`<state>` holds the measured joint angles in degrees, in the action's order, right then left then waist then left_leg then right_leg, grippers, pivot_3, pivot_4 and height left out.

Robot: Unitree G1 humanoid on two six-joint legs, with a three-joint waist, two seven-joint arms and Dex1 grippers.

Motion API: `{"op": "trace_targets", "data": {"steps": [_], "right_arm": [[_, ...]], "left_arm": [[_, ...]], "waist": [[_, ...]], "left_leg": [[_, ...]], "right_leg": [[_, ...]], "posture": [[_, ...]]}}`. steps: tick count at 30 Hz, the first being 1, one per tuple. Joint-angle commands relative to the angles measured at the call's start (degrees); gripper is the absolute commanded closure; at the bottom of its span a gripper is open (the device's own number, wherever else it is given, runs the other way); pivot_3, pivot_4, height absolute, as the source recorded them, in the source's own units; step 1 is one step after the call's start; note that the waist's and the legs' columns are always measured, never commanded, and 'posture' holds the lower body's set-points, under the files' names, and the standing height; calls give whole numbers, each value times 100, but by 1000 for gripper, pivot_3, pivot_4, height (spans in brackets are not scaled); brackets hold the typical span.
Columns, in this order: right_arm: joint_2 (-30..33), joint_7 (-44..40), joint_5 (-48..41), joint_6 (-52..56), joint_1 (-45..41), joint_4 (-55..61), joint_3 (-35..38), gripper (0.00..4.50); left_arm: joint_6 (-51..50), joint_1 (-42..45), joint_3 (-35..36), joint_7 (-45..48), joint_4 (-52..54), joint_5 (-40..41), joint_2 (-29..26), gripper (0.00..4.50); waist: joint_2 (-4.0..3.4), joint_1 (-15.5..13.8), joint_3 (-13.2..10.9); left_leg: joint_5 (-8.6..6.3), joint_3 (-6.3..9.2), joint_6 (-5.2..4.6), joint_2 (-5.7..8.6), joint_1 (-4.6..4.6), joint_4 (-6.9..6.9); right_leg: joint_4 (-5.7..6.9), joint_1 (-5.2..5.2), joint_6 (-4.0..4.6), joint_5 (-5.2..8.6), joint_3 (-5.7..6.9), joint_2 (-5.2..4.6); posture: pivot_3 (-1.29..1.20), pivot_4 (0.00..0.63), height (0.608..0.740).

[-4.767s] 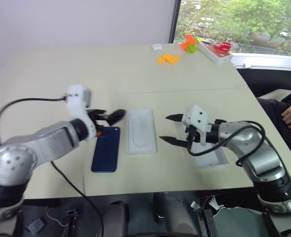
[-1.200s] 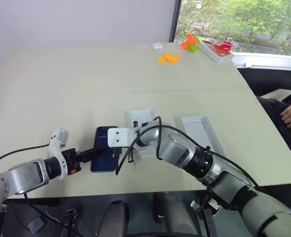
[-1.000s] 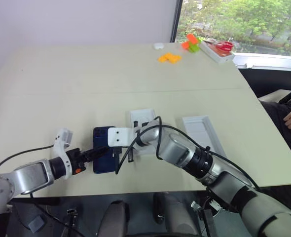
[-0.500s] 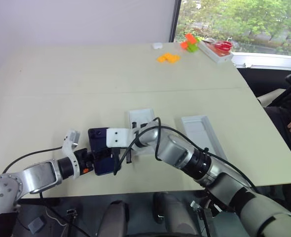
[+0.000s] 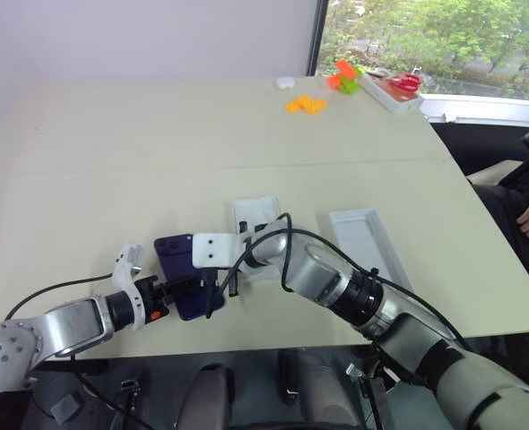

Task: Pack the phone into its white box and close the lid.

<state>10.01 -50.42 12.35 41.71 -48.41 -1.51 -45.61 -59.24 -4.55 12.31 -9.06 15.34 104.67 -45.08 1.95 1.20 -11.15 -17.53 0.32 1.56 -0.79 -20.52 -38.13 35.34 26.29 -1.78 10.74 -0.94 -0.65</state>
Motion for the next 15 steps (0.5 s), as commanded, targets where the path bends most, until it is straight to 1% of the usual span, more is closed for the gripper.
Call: {"op": "trace_targets", "data": {"steps": [1, 4, 6, 11, 15], "right_arm": [[-95, 3, 15, -74, -23, 43, 54, 4500], [-76, 36, 72, -112, -54, 39, 56, 4500], [-50, 63, 129, -159, -93, 58, 81, 4500], [-23, 103, 225, -171, -181, 186, 197, 4500], [86, 144, 248, -41, -336, 417, 527, 4500]], "left_arm": [[86, -72, 80, 5, 84, 109, -32, 2801], [146, -110, 103, 18, 83, 135, 17, 3612], [201, -124, 121, 53, 118, 157, 16, 4480], [299, -149, 109, 6, 146, 133, -9, 4480], [450, -118, 274, 68, 241, 214, 24, 4480]], "waist": [[0, 1, 0], [0, 1, 0], [3, -3, 2], [1, -1, 1], [0, -3, 0]], "left_leg": [[0, 0, 0, 0, 0, 0], [0, 0, 0, -1, -1, 0], [0, 0, 0, -2, 2, 1], [0, 0, 0, -2, -1, 1], [0, 0, 0, -2, -3, 1]], "right_leg": [[0, 0, 0, 0, 0, 0], [-1, 1, -1, 1, 0, 0], [-3, -3, 0, 1, 1, -1], [-4, 1, -2, 2, 1, 2], [-4, 2, -2, 2, 1, 2]], "posture": [[0, 150, 727], [0, 150, 727], [0, 150, 727], [0, 150, 727], [0, 150, 727]]}}
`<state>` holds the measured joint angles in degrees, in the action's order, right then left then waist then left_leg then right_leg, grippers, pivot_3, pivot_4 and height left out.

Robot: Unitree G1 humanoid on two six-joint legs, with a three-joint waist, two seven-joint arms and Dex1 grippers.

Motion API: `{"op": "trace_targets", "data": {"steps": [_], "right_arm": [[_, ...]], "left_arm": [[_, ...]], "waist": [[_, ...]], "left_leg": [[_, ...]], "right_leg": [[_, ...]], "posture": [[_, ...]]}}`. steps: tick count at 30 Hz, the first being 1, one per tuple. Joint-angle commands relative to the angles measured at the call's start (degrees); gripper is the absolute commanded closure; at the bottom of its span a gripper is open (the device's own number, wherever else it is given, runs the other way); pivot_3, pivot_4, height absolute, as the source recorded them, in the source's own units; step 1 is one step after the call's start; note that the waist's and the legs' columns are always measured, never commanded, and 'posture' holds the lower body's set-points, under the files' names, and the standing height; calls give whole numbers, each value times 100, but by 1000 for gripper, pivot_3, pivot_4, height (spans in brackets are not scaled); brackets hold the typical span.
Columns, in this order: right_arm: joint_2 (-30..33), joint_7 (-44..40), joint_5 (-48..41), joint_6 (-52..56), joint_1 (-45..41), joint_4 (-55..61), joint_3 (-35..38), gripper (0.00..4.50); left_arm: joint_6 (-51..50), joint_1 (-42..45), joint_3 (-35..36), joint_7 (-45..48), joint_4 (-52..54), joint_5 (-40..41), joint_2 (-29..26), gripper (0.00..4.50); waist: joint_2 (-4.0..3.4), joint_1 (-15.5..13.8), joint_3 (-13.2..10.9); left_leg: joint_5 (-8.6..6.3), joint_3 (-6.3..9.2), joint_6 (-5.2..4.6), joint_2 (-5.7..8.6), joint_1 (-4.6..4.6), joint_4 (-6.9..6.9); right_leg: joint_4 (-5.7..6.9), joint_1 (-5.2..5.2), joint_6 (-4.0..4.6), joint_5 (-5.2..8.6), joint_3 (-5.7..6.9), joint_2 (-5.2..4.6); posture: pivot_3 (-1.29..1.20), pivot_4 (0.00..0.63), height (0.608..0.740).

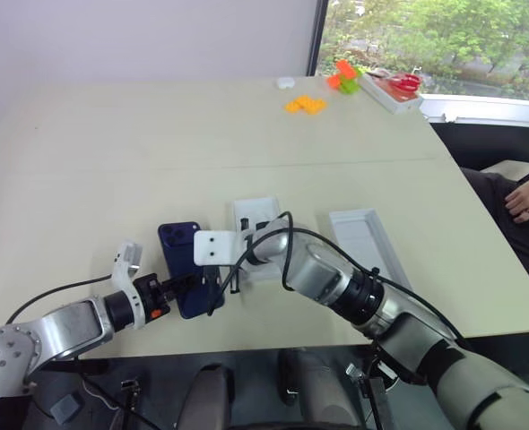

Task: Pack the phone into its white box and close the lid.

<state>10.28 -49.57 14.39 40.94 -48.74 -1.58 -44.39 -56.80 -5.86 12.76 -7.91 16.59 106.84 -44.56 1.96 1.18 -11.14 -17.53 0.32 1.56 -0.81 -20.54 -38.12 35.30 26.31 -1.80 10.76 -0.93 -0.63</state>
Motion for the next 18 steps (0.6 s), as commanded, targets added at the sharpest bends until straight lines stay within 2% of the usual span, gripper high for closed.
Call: {"op": "trace_targets", "data": {"steps": [1, 4, 6, 10, 15, 18], "right_arm": [[121, 68, 50, 67, -342, 507, 509, 4500], [264, 78, -24, 291, -440, 775, 860, 4500], [490, 23, -204, 575, -484, 1142, 1397, 4500], [1155, -156, -553, 1154, -375, 1665, 2247, 4500], [1881, -260, -853, 1293, -89, 1953, 2676, 4500], [2180, -228, -1014, 1499, 167, 2123, 2885, 4500]], "left_arm": [[264, 30, 299, -39, 123, 76, -14, 4480], [400, 84, 468, -6, 164, 275, -42, 4480], [405, 251, 528, 55, 326, 169, -179, 4480], [413, 1043, 88, -258, 388, 567, -310, 4480], [281, 2125, -599, -732, 173, 616, 152, 4480], [150, 2696, -781, -1093, -337, 616, 1101, 4480]], "waist": [[-1, -2, -1], [0, -6, -2], [-1, -24, -2], [-4, -90, -5], [-2, -44, -4], [-7, -23, -7]], "left_leg": [[0, 1, 0, 0, -1, 0], [0, 1, 0, 0, -5, 0], [0, 2, 0, -1, -10, 0], [1, 22, 1, 10, -51, -7], [0, 21, 0, 33, -73, -11], [-2, 10, -3, 35, -75, -8]], "right_leg": [[0, 2, 0, 0, 0, 0], [-1, 5, 1, 0, 2, 0], [-3, 8, 2, -1, 4, 0], [-13, 24, 6, -5, 19, -11], [-26, 27, -6, -21, 20, -33], [-24, 35, -17, -23, 9, -35]], "posture": [[0, 150, 727], [0, 150, 727], [0, 150, 727], [0, 150, 727], [0, 150, 727], [0, 150, 727]]}}
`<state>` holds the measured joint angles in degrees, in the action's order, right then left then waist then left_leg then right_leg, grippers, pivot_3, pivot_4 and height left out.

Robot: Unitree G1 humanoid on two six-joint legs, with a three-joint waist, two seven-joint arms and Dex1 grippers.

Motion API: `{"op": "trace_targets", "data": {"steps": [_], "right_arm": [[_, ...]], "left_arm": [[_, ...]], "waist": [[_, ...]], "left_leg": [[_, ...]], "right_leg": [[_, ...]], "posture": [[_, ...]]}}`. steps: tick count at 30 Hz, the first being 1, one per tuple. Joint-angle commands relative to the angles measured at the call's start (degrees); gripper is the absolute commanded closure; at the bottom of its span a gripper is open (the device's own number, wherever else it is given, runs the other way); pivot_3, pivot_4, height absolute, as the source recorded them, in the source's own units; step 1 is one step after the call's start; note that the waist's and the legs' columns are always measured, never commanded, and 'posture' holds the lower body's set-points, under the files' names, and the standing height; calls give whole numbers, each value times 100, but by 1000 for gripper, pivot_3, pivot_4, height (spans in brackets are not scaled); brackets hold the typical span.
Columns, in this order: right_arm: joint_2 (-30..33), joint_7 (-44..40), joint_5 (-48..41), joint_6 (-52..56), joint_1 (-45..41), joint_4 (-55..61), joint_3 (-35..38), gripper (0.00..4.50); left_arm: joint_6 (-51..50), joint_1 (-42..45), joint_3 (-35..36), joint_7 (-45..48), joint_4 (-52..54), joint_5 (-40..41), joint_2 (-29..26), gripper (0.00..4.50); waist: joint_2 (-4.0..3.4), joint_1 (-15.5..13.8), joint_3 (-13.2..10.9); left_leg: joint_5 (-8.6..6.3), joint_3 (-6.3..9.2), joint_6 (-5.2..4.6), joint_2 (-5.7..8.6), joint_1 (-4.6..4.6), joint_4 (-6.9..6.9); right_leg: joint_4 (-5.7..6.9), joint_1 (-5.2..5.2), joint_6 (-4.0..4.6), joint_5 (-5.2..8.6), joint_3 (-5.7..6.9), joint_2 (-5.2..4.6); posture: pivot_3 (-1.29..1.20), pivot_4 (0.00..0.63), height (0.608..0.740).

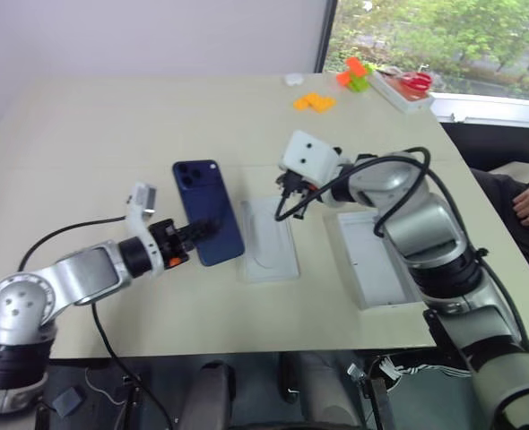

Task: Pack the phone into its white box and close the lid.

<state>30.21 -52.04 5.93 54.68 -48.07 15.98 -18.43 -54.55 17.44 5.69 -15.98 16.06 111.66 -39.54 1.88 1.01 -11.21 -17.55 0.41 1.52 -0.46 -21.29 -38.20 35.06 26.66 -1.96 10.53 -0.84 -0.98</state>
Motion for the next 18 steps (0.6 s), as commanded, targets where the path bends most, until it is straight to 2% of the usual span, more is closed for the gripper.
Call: {"op": "trace_targets", "data": {"steps": [1, 3, 7, 18], "right_arm": [[325, 39, -204, 219, 265, 466, 356, 4500], [514, 96, -266, 354, 496, 627, 407, 4500], [749, 223, -416, 568, 849, 967, 473, 4500], [1077, 591, -690, 839, 1344, 1270, 466, 4500]], "left_arm": [[-193, 576, -177, -483, -541, 134, 860, 4480], [-450, 825, -200, -820, -936, 134, 1211, 4480], [-902, 1139, -146, -1223, -1473, 134, 1571, 4480], [-1748, 1791, -332, -1653, -2324, 134, 1665, 4480]], "waist": [[1, -29, 0], [7, -43, 2], [5, -7, 1], [5, -19, 1]], "left_leg": [[0, 3, 0, -2, -3, -1], [0, 17, 0, -1, -6, -2], [1, 14, 0, -7, 0, -3], [20, 24, 32, -4, 4, -6]], "right_leg": [[-1, 2, -1, 0, 1, 4], [2, 1, -1, 0, 8, 7], [10, 1, -1, -1, 4, 17], [23, -3, 5, -1, 9, 19]], "posture": [[0, 150, 727], [0, 150, 727], [0, 150, 727], [0, 150, 727]]}}
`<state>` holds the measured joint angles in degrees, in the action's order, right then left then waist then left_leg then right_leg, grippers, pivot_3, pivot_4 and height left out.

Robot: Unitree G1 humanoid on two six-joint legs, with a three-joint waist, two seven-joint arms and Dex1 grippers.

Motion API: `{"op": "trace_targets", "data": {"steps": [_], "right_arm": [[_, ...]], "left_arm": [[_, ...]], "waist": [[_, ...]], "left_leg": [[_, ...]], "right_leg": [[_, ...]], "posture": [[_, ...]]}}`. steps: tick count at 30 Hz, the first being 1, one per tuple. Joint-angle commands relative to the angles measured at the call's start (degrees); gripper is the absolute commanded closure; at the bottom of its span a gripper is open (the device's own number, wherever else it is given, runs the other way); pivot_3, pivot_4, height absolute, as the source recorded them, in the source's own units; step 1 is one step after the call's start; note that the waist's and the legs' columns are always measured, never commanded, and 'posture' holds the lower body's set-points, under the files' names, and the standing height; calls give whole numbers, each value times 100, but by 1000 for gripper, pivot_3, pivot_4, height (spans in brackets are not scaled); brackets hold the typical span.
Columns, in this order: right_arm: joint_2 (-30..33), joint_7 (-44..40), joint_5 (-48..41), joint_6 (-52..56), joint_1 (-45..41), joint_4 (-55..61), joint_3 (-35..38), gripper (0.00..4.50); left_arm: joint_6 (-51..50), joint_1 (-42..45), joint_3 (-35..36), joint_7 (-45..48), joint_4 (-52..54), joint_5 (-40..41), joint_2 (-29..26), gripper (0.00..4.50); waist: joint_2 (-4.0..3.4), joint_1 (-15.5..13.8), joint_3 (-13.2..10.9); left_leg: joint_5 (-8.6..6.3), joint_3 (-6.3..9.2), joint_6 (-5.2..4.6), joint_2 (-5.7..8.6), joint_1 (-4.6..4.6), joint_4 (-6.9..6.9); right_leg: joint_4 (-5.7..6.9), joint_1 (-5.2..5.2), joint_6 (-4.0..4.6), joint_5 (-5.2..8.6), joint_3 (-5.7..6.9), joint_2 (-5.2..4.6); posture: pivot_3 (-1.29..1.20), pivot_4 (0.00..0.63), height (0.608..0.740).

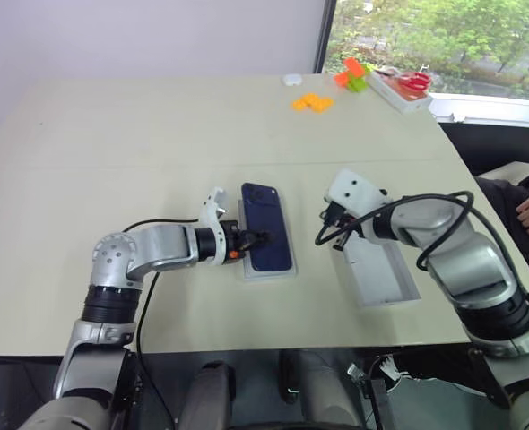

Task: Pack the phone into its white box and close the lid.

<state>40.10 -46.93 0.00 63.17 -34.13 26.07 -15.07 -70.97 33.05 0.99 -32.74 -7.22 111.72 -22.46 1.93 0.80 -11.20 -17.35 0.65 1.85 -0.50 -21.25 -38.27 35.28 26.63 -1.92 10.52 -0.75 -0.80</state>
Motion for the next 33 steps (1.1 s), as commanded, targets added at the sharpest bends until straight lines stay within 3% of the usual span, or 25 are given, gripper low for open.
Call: {"op": "trace_targets", "data": {"steps": [1, 13, 23, 33], "right_arm": [[102, 101, -125, -4, -48, 265, 127, 4500], [176, 206, -423, -126, 30, 164, 117, 4500], [70, -75, -1188, -1208, 737, 627, 526, 4500], [155, 6, -1377, -1291, 905, 672, 504, 4500]], "left_arm": [[-137, 255, 147, 17, -31, 128, -51, 4480], [-229, 317, 162, -119, -256, 128, -92, 4480], [-218, 326, 129, -119, -320, 128, -66, 4480], [-216, 390, 138, -160, -492, 128, 43, 4480]], "waist": [[0, 1, 0], [0, -16, 0], [0, -12, 0], [1, -14, 1]], "left_leg": [[0, 0, 0, 0, 0, 0], [6, 3, 12, 3, -2, 1], [7, 3, 12, 4, -2, 0], [12, 4, 21, 4, 2, -1]], "right_leg": [[0, 0, 0, 0, 0, 0], [0, 1, 0, -1, 1, -6], [0, 0, -2, -2, 1, -7], [3, -4, -5, -4, 1, -6]], "posture": [[0, 150, 727], [0, 150, 727], [0, 150, 727], [0, 150, 727]]}}
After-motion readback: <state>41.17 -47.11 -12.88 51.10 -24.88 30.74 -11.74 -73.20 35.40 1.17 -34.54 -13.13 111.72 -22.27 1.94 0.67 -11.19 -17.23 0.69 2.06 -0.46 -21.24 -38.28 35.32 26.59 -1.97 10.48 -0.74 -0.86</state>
